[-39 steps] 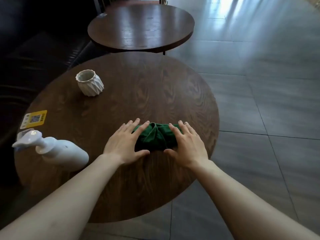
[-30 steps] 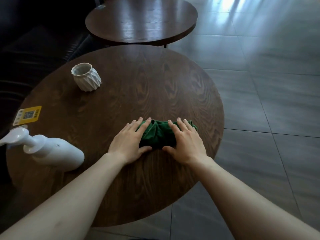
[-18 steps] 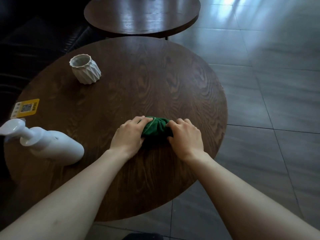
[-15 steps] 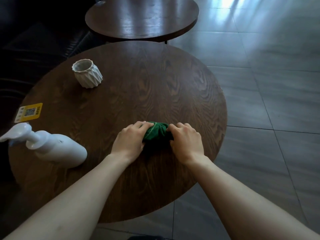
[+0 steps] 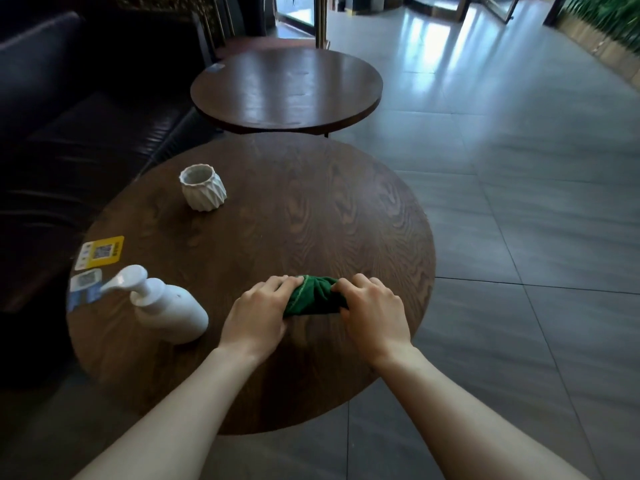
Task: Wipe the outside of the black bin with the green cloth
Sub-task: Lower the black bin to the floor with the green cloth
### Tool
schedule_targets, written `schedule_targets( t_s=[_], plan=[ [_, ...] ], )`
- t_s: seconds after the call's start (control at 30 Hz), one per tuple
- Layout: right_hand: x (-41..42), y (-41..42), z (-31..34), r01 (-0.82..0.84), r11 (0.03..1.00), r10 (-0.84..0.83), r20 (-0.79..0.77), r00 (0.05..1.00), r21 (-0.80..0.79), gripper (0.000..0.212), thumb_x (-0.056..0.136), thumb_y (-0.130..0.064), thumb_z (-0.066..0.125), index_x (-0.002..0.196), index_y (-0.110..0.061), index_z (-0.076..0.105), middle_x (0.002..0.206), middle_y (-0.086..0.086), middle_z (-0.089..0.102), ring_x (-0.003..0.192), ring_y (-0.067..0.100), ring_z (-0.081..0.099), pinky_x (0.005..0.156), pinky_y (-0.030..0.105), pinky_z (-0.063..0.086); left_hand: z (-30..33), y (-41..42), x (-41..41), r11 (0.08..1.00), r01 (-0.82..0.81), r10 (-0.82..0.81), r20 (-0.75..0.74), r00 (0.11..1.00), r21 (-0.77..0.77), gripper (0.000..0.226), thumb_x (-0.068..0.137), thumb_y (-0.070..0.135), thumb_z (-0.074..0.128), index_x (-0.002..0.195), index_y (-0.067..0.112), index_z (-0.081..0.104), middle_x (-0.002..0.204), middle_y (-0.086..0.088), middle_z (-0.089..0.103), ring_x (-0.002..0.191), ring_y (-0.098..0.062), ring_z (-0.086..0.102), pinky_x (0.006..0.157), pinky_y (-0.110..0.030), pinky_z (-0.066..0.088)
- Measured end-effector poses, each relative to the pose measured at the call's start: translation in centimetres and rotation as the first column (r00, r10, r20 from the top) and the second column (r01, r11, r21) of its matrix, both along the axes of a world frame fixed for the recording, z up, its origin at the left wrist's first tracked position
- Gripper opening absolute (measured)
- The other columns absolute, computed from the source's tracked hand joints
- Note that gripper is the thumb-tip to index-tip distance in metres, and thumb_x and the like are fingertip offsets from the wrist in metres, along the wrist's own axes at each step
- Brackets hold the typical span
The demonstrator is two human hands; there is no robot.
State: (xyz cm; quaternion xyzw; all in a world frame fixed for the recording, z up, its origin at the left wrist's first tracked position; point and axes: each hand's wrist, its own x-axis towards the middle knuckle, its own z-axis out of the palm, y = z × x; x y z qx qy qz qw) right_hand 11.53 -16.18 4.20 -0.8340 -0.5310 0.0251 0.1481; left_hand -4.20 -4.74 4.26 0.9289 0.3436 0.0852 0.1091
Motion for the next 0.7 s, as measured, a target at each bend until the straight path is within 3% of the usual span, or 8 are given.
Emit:
schedule_targets(
  t_s=[0.47,0.7],
  plan=[
    [-8.9,-4.8,13.3,0.058,0.997,-0.062,0.089,0.994,0.05,0.032,0.094,-0.016,0.059,0.12,-0.033,0.063,0.101,-0.004,0.061,0.095,0.022,0.059,0.062,0.032,0.04,12.5,-6.0,-8.2,0.996,-0.093,0.092,0.138,0.986,0.001,0.068,0.084,0.004,0.068,0.14,0.037,0.048,0.13,0.011,0.061,0.113,-0.019,0.062,0.089,-0.036,0.054],
    [-14.5,-7.7,22.2,0.024,0.995,-0.038,0.146,0.989,0.099,0.031,0.091,-0.016,0.065,0.118,-0.032,0.065,0.1,-0.004,0.063,0.092,0.021,0.062,0.061,0.034,0.05,21.2,-8.1,-13.9,0.994,-0.082,0.068,0.193,0.979,0.068,0.067,0.086,0.009,0.066,0.142,0.04,0.045,0.135,0.016,0.058,0.12,-0.014,0.059,0.099,-0.039,0.051]
  ],
)
